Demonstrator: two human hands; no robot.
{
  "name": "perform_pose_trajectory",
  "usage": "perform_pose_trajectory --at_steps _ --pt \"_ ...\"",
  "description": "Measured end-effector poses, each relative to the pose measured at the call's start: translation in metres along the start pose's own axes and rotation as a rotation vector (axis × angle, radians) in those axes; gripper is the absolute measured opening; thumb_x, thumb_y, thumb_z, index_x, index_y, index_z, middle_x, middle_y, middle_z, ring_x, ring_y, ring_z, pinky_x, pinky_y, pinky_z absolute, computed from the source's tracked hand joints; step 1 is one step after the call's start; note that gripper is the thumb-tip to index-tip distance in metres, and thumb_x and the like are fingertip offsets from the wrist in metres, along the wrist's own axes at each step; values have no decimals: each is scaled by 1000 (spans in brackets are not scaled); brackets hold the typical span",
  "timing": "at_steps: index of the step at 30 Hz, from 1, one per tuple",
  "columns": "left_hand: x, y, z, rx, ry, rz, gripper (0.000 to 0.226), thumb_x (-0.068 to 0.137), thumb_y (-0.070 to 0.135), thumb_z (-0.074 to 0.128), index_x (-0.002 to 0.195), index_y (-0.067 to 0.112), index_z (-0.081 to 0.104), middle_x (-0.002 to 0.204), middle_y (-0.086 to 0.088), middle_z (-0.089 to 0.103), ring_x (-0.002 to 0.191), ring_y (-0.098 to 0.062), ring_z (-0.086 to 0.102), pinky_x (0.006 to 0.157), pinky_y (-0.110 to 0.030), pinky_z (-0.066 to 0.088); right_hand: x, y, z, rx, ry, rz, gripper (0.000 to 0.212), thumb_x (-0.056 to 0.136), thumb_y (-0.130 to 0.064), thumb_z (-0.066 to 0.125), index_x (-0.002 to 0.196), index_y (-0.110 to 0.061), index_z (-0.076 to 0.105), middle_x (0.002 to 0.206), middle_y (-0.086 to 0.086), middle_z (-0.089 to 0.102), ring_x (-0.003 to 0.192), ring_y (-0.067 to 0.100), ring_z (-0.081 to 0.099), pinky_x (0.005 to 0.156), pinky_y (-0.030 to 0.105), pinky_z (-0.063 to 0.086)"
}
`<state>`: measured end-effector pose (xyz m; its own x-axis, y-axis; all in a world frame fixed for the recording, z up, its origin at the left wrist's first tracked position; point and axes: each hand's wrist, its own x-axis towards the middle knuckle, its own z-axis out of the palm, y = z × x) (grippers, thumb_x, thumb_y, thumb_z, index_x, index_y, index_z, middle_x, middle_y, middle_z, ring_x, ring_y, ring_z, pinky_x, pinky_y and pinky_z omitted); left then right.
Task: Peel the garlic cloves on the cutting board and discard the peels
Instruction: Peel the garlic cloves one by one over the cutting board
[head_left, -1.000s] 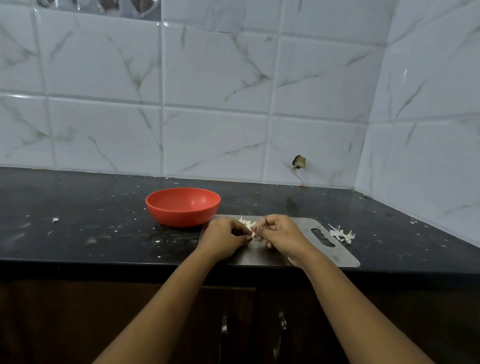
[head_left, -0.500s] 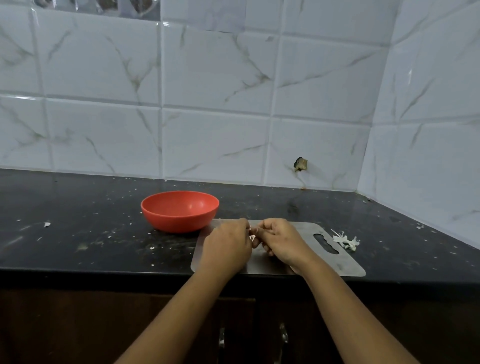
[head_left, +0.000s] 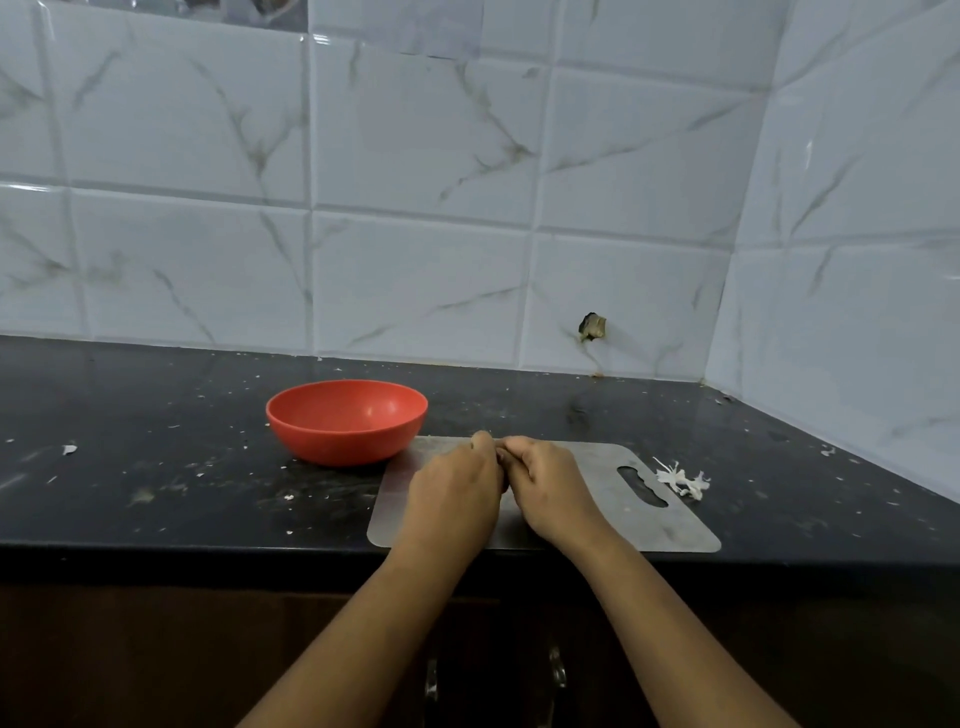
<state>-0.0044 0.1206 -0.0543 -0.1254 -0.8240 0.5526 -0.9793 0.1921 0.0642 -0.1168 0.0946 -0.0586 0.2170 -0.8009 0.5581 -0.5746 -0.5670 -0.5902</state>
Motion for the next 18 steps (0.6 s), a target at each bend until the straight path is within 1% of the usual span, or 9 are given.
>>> perform_pose_trajectory --at_steps 3,6,8,10,13,15,17,18 --pt "0 4 -4 -117 42 -66 15 101 15 31 108 13 44 106 -5 64 97 -26 64 63 -28 37 -2 -2 -1 29 31 -49 24 98 -5 48 102 -8 71 85 3 69 76 8 63 67 9 45" --pt "-2 8 -7 -164 72 -97 17 101 13 30 107 13 45 105 -5 62 97 -26 63 63 -27 35 -4 -3 0 35 61 -74 23 98 -5 47 97 -7 70 84 5 70 77 14 64 67 18 49" --pt "-3 11 -9 -163 74 -115 17 101 12 29 106 14 44 106 -5 62 97 -26 63 63 -27 35 -5 -3 2 -11 83 -78 21 97 -6 47 92 -6 68 82 6 68 77 18 63 67 26 49" --pt "-3 13 -12 -140 70 -136 15 100 11 28 104 16 42 106 -4 62 98 -24 64 63 -26 36 -4 -4 5 -129 102 -97 18 96 -9 49 90 -8 66 83 4 67 78 17 61 69 30 48" --pt "-2 12 -13 -145 54 -156 10 100 11 29 101 18 37 107 -1 60 100 -21 63 65 -25 37 -3 -5 4 -284 142 -199 11 93 -11 52 93 -12 64 89 1 66 82 15 59 74 29 48" --pt "0 10 -12 -125 48 -131 14 99 10 30 108 15 41 110 -3 58 102 -22 61 68 -26 37 -3 -6 4 -346 176 -282 11 90 -9 54 94 -13 63 89 1 67 82 16 59 73 27 46" --pt "2 6 -11 -107 40 -100 21 99 10 30 115 11 44 113 -5 56 103 -24 58 69 -28 35 -1 -8 5 -347 166 -273 12 90 -6 54 96 -12 63 91 2 67 83 16 59 72 24 43" --pt "2 4 -11 -171 43 -123 22 100 12 30 114 10 47 111 -7 57 101 -26 57 70 -30 34 -1 -9 6 -309 140 -230 13 92 -6 52 97 -12 62 91 1 66 83 14 57 71 22 41"
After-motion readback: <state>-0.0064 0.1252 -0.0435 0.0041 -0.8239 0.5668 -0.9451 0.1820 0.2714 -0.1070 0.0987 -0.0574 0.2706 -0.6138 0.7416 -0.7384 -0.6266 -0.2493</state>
